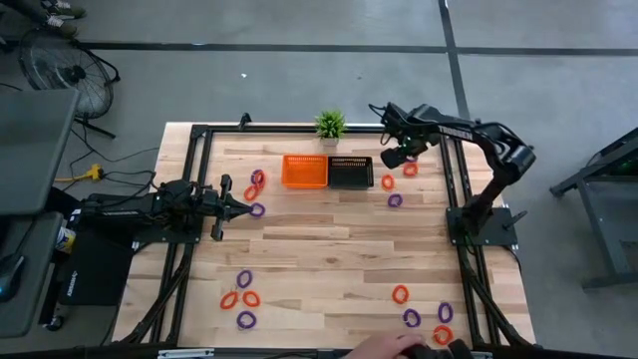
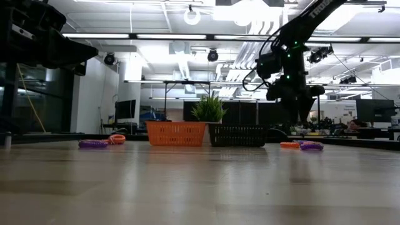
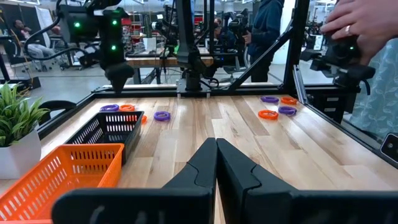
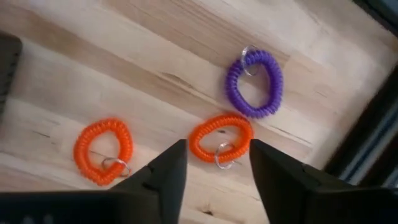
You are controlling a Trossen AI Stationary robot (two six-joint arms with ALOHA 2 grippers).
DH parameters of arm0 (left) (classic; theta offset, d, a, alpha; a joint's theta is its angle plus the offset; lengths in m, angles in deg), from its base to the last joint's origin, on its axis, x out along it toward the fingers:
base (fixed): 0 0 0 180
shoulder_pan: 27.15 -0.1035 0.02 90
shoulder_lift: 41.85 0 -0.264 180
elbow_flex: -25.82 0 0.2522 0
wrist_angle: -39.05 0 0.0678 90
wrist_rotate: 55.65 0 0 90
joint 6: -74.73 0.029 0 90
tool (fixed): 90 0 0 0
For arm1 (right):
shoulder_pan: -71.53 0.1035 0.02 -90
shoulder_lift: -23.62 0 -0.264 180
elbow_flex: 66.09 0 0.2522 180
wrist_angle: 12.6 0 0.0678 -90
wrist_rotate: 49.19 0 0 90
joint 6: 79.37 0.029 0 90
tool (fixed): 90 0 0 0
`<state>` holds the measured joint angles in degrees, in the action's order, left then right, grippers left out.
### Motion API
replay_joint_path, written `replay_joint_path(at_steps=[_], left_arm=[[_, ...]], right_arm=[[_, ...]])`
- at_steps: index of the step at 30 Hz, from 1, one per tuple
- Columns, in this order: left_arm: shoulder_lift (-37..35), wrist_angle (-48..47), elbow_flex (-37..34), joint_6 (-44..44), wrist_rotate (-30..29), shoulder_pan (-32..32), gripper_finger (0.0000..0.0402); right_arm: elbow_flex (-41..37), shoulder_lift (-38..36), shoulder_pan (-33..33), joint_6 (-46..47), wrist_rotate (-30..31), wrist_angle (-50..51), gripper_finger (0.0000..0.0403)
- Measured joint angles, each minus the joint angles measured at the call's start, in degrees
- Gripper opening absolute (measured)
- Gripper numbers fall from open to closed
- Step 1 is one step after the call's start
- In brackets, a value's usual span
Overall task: Sort spring keychains into baskets
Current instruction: Put the purple spring keychain into the black basket
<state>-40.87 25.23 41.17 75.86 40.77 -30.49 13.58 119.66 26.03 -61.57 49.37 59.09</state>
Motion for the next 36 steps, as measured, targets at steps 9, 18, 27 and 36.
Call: replay_joint_path(at_steps=[9, 18, 27, 36], left_arm=[[0.0, 0.0, 0.0, 0.0, 0.0, 0.0, 0.0001], [0.0, 0.0, 0.0, 0.0, 0.0, 0.0, 0.0001], [0.0, 0.0, 0.0, 0.0, 0.0, 0.0, 0.0001], [0.0, 0.0, 0.0, 0.0, 0.0, 0.0, 0.0001]], right_arm=[[0.0, 4.1, -3.8, 0.1, -1.6, -3.5, 0.0259], [-0.1, 7.7, -7.0, 0.1, -5.9, -6.5, 0.0255], [-0.1, 8.2, -9.3, 0.3, -7.8, -8.3, 0.0250], [-0.1, 8.6, -10.8, 2.1, -9.5, -9.2, 0.0249]])
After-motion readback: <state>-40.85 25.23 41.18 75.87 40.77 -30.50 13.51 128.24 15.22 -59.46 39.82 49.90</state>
